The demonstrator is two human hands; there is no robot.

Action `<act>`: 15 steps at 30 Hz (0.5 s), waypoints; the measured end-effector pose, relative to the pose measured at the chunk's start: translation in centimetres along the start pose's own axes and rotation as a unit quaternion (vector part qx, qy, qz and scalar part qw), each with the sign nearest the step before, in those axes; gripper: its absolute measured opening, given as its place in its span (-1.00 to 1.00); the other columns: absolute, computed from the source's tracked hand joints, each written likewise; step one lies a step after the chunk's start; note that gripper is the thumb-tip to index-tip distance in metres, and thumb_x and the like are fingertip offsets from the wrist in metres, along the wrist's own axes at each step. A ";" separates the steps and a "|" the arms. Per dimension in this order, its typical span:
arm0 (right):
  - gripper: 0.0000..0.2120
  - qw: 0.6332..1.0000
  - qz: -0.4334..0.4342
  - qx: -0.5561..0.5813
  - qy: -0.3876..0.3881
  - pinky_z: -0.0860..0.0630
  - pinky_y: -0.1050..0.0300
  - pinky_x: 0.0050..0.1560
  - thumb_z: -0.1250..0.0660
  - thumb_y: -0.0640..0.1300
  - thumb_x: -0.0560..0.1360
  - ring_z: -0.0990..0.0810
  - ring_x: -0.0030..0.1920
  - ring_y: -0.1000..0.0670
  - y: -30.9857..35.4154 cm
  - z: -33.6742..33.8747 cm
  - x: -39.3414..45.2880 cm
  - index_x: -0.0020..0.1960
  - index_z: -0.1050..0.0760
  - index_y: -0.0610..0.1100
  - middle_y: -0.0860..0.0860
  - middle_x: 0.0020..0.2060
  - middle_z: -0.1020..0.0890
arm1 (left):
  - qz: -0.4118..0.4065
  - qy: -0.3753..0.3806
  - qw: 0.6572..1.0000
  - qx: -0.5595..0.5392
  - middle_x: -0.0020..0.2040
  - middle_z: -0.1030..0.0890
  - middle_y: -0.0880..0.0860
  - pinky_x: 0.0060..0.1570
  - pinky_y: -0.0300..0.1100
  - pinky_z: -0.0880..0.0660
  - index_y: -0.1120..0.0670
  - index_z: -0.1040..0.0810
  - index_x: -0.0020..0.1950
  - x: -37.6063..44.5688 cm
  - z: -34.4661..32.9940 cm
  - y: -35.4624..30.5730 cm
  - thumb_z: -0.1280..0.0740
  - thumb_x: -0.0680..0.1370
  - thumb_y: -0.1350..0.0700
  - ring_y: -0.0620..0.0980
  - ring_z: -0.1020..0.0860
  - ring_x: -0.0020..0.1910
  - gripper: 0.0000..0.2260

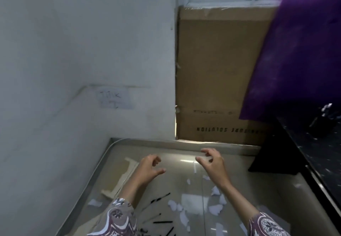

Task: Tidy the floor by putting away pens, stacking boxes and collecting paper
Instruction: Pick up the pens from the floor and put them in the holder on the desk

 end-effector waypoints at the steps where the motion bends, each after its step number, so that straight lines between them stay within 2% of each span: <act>1: -0.77 1.000 0.004 -0.002 0.017 -0.46 0.14 -0.02 -0.43 -0.16 0.40 -0.51 0.00 0.00 -0.1 -1.3 -0.1 0.04 -0.55 -0.12 -0.01 -0.03 -0.55 | 0.017 -0.006 1.000 -0.001 -0.06 -0.53 0.04 -0.09 -0.29 -0.38 0.04 -0.48 -0.02 -0.6 0.3 1.3 -0.47 0.40 0.08 -0.02 -0.50 -0.04 -0.76; 4: -0.77 0.997 0.013 -0.017 0.071 -0.38 0.25 -0.05 -0.42 -0.14 0.41 -0.50 0.02 0.02 -0.9 -5.6 -0.7 0.06 -0.54 -0.11 0.00 0.00 -0.55 | 0.077 -0.016 0.997 -0.004 -0.05 -0.58 0.11 -0.05 -0.18 -0.44 0.11 -0.51 -0.02 -2.6 1.0 5.6 -0.46 0.40 0.11 0.05 -0.53 -0.04 -0.76; 7: -0.76 0.991 0.023 -0.042 0.126 -0.35 0.35 -0.07 -0.41 -0.13 0.42 -0.49 0.04 0.02 -2.0 -9.7 -0.9 0.08 -0.53 -0.11 0.01 0.03 -0.55 | 0.131 -0.020 0.991 -0.010 -0.01 -0.57 0.09 0.01 -0.13 -0.48 0.12 -0.52 0.05 -4.5 0.9 10.0 -0.46 0.40 0.07 0.04 -0.53 0.00 -0.71; 11: -0.74 0.979 0.023 -0.066 0.190 -0.37 0.21 0.04 -0.38 -0.15 0.45 -0.46 0.06 0.03 -3.5 -13.6 -1.3 0.12 -0.52 -0.14 -0.04 0.07 -0.53 | 0.171 -0.024 0.984 -0.030 -0.05 -0.56 0.05 -0.01 -0.14 -0.47 0.11 -0.51 0.01 -6.2 0.2 13.8 -0.44 0.42 0.10 0.02 -0.52 -0.03 -0.77; 15: -0.73 0.962 0.030 -0.086 0.257 -0.33 0.24 0.04 -0.38 -0.13 0.46 -0.45 0.11 0.02 -6.2 -18.0 -2.3 0.13 -0.51 -0.15 -0.01 0.06 -0.51 | 0.198 -0.039 0.979 -0.030 -0.04 -0.57 0.07 -0.05 -0.17 -0.44 0.15 -0.52 0.03 -7.2 -1.5 17.6 -0.41 0.44 0.11 0.01 -0.52 -0.04 -0.78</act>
Point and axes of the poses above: each hand's wrist, its own x-axis towards the middle knuckle, its own z-axis out of the back of the hand, y = z × x, the point moved 4 cm from there along x, towards the middle knuckle
